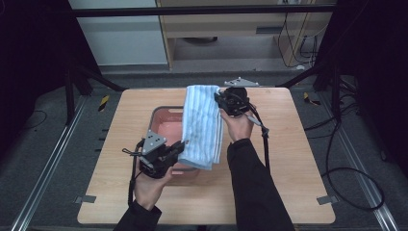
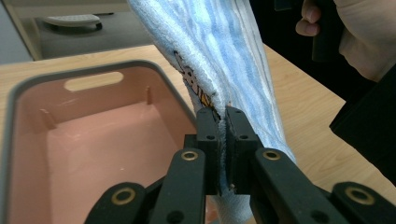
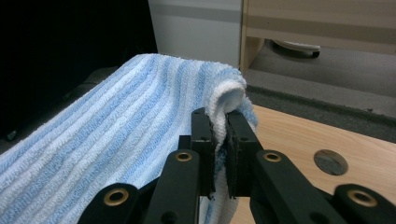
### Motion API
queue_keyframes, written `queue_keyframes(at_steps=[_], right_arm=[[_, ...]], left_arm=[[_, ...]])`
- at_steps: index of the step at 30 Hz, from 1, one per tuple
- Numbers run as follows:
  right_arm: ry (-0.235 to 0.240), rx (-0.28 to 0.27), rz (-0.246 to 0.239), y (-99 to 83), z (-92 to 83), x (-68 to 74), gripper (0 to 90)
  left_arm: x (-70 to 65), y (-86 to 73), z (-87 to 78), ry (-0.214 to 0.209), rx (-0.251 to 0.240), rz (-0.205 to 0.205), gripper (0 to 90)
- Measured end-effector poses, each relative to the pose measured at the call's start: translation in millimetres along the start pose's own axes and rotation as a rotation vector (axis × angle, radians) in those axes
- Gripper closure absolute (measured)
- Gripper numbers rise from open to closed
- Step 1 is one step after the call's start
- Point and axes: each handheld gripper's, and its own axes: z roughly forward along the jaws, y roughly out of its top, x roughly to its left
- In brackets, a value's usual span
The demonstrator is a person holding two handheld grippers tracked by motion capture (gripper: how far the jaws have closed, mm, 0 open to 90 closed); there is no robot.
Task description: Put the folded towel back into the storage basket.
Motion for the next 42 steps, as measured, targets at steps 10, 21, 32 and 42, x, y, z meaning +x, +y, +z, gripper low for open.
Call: queue_keyframes(at_steps=[10,21,32,42], right_arm=[[0.008,-0.007,0.001,6.3,23.7,18.8,83.9],[0.029,-0.003,-0.011,5.9,48.4,37.4,83.9],[0.053,0.002,-0.042,4.3,71.5,51.2,83.9],[0.049,0.049,-0.054,-6.6,86.8,51.3,83.9]], left_arm=[[23.9,1.2,-9.6,0.076,0.012,0.003,85.7],[43.7,-4.6,-15.3,0.132,0.027,-0.005,85.7],[60.4,-12.4,-11.3,0.159,0.044,-0.022,85.7],[63.2,-21.6,6.6,0.167,0.088,-0.008,85.6]])
